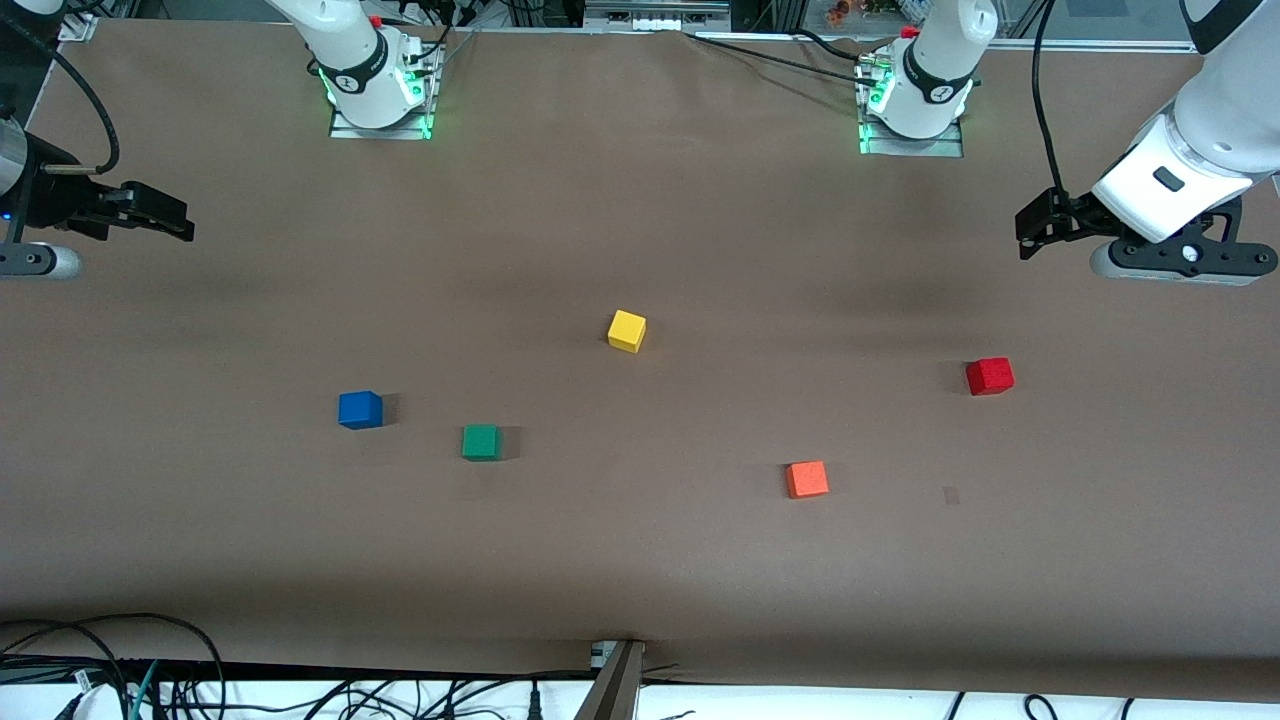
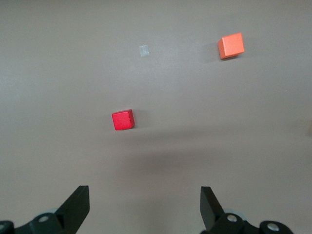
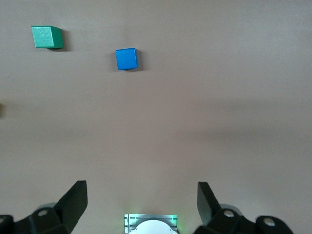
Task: Pass red block to right arm, stack on blue
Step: 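Move the left gripper down toward the red cube, then lower the open left gripper around the red cube and close it, then carry the red cube with the left gripper while the right gripper approaches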
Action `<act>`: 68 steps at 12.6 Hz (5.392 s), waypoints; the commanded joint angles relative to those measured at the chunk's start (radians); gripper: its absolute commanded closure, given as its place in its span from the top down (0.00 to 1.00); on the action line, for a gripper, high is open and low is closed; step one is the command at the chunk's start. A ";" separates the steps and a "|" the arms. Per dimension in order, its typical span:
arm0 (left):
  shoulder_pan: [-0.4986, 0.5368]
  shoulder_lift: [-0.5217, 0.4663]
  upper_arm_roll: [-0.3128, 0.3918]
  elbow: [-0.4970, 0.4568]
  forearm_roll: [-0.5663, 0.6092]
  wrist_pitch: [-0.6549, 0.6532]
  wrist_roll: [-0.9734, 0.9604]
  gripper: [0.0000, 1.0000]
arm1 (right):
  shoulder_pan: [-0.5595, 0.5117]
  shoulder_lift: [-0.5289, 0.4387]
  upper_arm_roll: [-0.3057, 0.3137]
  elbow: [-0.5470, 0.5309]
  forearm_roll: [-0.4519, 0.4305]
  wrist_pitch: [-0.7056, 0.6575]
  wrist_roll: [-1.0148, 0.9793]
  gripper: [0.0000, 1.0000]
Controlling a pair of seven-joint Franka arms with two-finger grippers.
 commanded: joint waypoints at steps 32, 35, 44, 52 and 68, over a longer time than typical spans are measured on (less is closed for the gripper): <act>0.241 0.420 0.000 -0.526 0.082 0.926 0.026 1.00 | -0.010 0.013 0.005 0.021 0.006 0.007 -0.007 1.00; 0.242 0.434 0.000 -0.523 0.082 0.940 0.026 0.59 | -0.010 0.013 0.005 0.021 0.008 0.007 -0.007 1.00; 0.241 0.333 -0.055 -0.442 0.076 0.781 0.094 0.00 | -0.007 0.044 0.005 0.035 0.011 0.007 0.010 1.00; 0.255 0.287 -0.192 -0.207 -0.182 0.508 0.476 0.00 | -0.015 0.122 0.005 0.033 0.173 -0.007 -0.007 1.00; 0.093 0.687 -0.448 0.032 -1.062 0.515 1.574 0.00 | 0.042 0.550 0.014 0.022 1.195 0.102 -0.281 1.00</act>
